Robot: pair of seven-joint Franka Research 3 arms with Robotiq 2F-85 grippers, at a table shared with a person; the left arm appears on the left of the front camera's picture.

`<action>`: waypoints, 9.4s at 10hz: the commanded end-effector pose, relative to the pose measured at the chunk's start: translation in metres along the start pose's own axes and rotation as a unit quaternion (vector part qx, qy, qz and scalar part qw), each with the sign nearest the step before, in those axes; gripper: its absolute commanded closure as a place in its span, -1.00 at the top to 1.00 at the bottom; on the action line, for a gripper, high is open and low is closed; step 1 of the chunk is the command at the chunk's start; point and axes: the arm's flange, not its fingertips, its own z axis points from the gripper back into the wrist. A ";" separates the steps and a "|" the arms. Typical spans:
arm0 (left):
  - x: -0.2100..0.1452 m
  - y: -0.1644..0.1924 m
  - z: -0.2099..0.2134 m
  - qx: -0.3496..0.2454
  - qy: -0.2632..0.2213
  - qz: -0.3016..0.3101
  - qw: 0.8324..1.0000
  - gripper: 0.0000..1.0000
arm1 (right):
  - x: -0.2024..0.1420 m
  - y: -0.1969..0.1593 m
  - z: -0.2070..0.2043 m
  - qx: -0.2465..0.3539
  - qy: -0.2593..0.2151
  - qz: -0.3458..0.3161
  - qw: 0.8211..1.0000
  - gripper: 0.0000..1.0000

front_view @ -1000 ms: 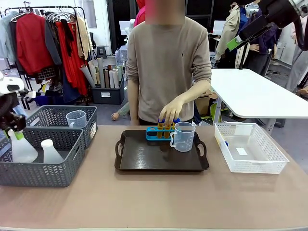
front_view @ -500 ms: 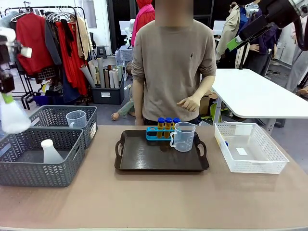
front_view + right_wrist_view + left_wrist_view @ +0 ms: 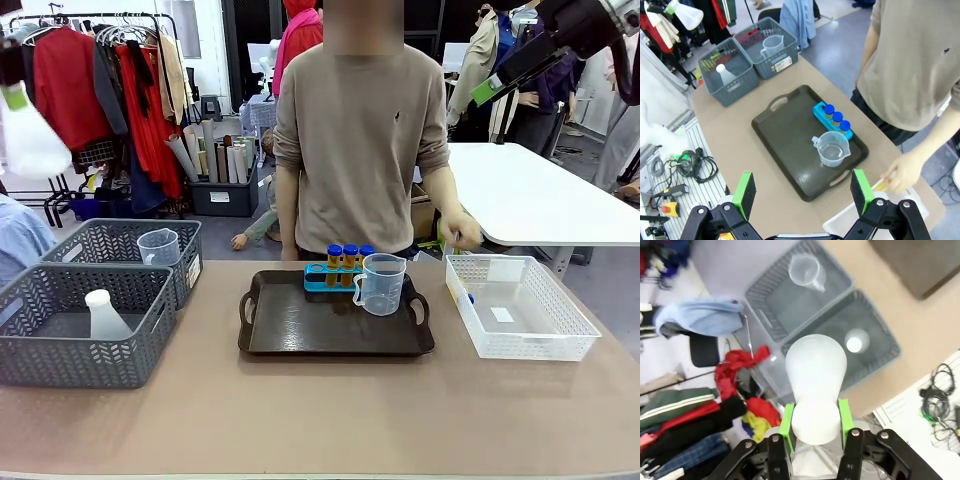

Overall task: Prepare the laboratory tools.
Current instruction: Pick up one Small flask and place it on the Handle tray.

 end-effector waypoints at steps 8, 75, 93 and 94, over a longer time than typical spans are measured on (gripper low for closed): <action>0.003 0.003 0.027 0.002 -0.013 -0.027 1.000 -1.00 | 0.001 0.001 0.000 0.003 -0.005 0.002 1.000 1.00; 0.340 -0.284 -0.360 -0.175 0.042 -0.474 0.862 -1.00 | 0.001 0.001 0.000 0.003 -0.005 0.002 1.000 1.00; 0.300 -0.288 -0.347 -0.182 0.018 -0.465 0.866 1.00 | 0.001 0.001 0.000 0.003 -0.005 0.002 1.000 1.00; 0.299 -0.284 -0.341 -0.180 0.012 -0.465 0.867 1.00 | 0.001 0.001 0.000 0.003 -0.005 0.002 1.000 1.00</action>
